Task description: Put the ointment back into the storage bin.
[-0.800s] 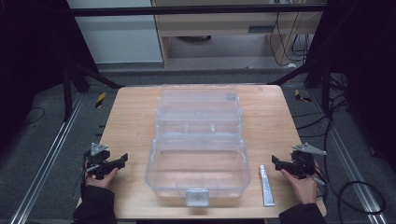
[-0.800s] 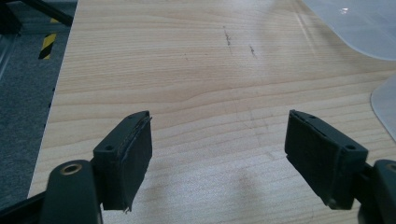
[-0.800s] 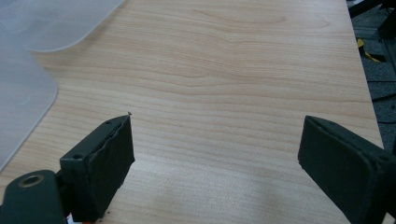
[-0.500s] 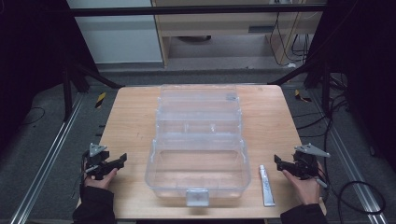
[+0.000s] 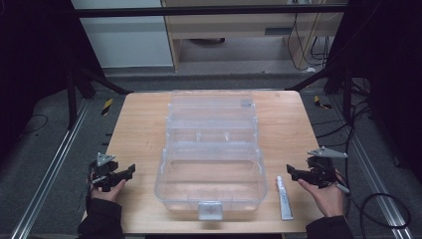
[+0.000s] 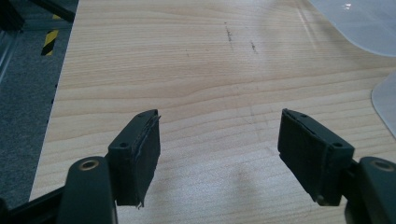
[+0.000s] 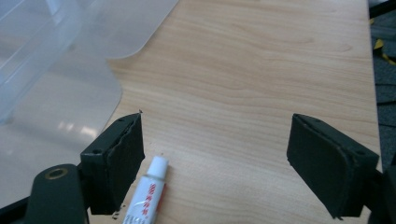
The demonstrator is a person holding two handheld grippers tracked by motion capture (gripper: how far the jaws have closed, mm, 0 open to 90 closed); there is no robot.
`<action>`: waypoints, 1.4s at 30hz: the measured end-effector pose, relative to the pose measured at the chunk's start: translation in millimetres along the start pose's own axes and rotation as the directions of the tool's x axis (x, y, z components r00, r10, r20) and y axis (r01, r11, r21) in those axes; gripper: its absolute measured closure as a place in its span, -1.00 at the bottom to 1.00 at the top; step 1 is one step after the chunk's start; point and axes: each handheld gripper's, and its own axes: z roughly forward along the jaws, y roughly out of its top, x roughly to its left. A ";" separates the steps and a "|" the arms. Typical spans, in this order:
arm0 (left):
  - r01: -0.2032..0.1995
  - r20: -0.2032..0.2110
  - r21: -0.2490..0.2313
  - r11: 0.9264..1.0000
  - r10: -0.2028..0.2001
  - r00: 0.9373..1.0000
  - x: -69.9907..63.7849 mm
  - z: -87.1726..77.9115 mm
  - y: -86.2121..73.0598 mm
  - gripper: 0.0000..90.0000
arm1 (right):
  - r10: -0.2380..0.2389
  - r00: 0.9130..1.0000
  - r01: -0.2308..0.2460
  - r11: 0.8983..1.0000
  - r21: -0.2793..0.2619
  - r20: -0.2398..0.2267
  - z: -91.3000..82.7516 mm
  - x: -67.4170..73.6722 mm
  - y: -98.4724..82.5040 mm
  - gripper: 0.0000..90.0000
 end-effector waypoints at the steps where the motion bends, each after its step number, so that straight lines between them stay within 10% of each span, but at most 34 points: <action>1: 0.000 0.001 0.002 1.000 0.000 1.000 -0.3 0.2 -0.1 -0.34 | -0.011 1.000 0.011 1.000 0.009 -0.002 -0.7 2.1 2.2 -0.57; 20: -0.017 0.000 0.020 1.000 0.017 1.000 -3.5 0.4 -0.3 -0.24 | -0.052 0.998 0.057 0.983 0.172 -0.036 -8.7 25.4 23.6 -0.47; 42: -0.029 0.003 0.037 0.999 0.029 1.000 -5.2 1.4 -0.4 -0.22 | -0.054 0.997 0.072 0.920 0.386 -0.057 10.4 44.3 19.5 -0.15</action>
